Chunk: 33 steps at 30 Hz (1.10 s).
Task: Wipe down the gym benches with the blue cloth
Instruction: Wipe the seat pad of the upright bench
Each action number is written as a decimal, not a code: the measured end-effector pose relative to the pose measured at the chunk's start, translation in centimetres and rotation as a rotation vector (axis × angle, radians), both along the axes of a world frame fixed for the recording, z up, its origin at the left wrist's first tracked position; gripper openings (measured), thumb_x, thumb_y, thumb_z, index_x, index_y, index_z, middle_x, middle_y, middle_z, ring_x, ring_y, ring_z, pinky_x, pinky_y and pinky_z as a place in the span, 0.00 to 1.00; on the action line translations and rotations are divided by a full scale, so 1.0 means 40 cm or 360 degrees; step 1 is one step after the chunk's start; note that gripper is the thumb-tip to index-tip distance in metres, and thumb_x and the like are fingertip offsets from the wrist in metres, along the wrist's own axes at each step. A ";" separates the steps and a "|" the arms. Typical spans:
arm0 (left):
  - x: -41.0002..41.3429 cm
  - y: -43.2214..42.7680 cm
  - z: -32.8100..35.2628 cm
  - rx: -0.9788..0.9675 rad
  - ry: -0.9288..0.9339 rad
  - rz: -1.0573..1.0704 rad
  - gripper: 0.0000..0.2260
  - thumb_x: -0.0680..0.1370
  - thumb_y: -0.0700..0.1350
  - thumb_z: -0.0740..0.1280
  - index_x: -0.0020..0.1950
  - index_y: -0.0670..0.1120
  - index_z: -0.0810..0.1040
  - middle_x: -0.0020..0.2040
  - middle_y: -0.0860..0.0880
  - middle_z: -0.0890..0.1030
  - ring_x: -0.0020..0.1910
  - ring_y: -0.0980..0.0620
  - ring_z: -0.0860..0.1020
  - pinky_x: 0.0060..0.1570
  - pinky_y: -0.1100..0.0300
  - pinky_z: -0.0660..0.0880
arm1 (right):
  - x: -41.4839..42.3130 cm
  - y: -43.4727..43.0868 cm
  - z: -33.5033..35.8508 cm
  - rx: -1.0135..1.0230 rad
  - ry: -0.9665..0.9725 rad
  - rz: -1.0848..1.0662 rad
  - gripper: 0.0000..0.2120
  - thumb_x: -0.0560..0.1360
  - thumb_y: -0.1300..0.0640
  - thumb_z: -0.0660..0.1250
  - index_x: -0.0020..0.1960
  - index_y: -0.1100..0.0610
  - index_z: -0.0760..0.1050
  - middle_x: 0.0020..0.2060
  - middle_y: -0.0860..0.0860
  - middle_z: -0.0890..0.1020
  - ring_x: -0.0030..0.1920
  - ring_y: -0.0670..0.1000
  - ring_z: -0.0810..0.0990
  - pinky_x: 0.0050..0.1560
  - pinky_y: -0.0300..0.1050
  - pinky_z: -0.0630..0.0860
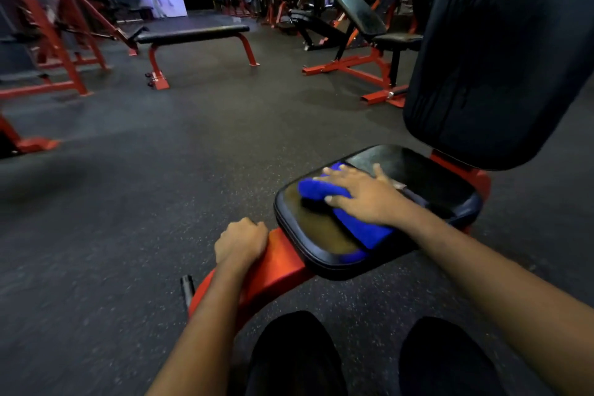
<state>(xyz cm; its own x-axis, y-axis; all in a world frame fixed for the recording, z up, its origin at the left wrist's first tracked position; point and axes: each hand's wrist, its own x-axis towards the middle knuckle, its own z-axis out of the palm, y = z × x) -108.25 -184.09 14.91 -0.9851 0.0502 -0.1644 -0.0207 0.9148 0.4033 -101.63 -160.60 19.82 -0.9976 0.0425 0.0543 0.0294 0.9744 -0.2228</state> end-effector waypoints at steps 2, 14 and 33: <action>-0.005 -0.015 -0.008 -0.0037 -0.0087 -0.0054 0.22 0.80 0.52 0.53 0.67 0.41 0.75 0.67 0.36 0.74 0.65 0.37 0.74 0.62 0.50 0.70 | -0.042 0.034 0.015 -0.0040 -0.0116 -0.0299 0.25 0.80 0.39 0.58 0.76 0.37 0.59 0.78 0.38 0.54 0.79 0.47 0.50 0.72 0.73 0.43; 0.003 -0.027 -0.029 0.0069 -0.0072 -0.0033 0.22 0.81 0.51 0.51 0.65 0.38 0.75 0.67 0.35 0.74 0.65 0.37 0.73 0.61 0.49 0.70 | 0.148 -0.217 -0.032 0.0164 0.0216 0.0197 0.23 0.76 0.42 0.57 0.72 0.34 0.65 0.77 0.37 0.60 0.78 0.46 0.55 0.74 0.59 0.57; -0.099 0.188 0.117 0.0603 -0.0033 -0.0551 0.27 0.84 0.59 0.47 0.70 0.44 0.73 0.71 0.38 0.72 0.71 0.39 0.68 0.69 0.51 0.63 | 0.172 -0.160 -0.113 -0.0311 0.0893 -0.1276 0.21 0.72 0.43 0.62 0.63 0.45 0.78 0.72 0.47 0.72 0.77 0.52 0.60 0.72 0.66 0.55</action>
<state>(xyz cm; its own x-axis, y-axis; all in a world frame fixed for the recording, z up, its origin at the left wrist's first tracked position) -112.20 -176.57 19.60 -0.8968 0.4330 -0.0907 0.2462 0.6589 0.7108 -94.77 -167.01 15.32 -0.5023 0.7505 0.4294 0.5036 0.6576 -0.5604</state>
